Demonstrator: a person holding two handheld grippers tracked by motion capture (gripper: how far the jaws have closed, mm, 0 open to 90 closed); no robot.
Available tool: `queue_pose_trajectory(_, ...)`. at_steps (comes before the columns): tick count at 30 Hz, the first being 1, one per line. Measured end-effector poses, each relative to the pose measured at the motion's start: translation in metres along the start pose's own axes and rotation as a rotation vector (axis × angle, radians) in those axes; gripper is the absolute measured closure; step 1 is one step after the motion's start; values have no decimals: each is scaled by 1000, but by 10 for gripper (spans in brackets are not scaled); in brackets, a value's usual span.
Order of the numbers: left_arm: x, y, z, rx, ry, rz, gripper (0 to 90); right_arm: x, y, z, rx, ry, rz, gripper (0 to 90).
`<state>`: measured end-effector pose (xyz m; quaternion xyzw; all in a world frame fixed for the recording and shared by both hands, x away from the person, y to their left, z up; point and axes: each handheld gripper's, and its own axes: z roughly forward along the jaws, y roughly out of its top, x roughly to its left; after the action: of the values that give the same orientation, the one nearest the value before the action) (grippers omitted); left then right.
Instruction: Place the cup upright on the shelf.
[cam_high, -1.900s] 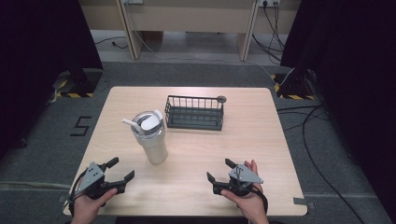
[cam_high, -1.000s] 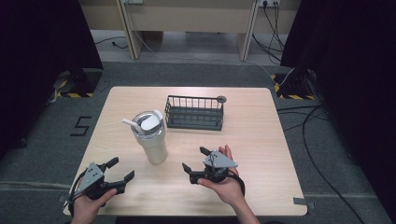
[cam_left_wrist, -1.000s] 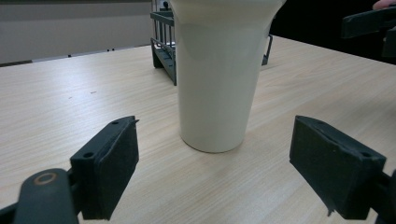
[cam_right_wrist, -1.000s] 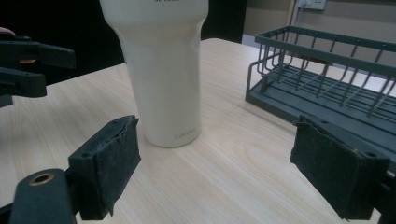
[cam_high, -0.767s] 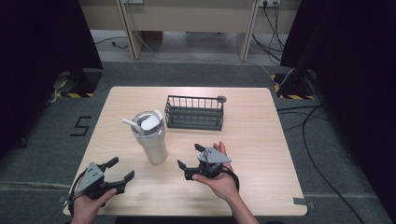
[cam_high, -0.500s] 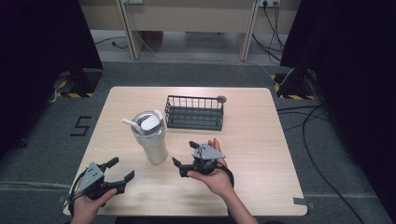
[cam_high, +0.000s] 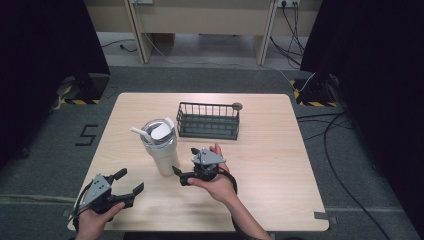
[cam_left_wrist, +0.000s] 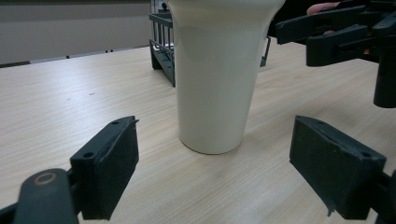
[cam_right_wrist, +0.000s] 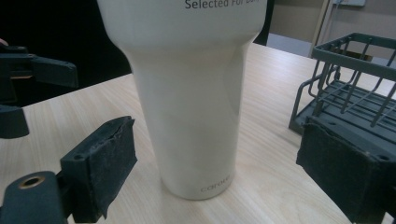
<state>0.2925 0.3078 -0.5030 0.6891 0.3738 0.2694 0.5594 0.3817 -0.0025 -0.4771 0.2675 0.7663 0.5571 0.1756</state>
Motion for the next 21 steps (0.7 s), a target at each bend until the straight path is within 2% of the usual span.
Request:
queue_pose_trajectory(6, 0, 0, 0, -1, -2, 1, 150, 0, 2, 8, -4, -6, 8, 121)
queue_pose_trajectory(16, 0, 1, -1, -3, -4, 2, 150, 9, 4, 32, -3, 22, -3, 118)
queue_pose_trajectory(18, 0, 1, -1, -3, -6, 2, 150, 9, 4, 36, -1, 14, -10, 114)
queue_pose_trajectory(21, -1, 1, -1, -4, -9, 2, 151, 9, 3, 42, -12, 10, 7, 113)
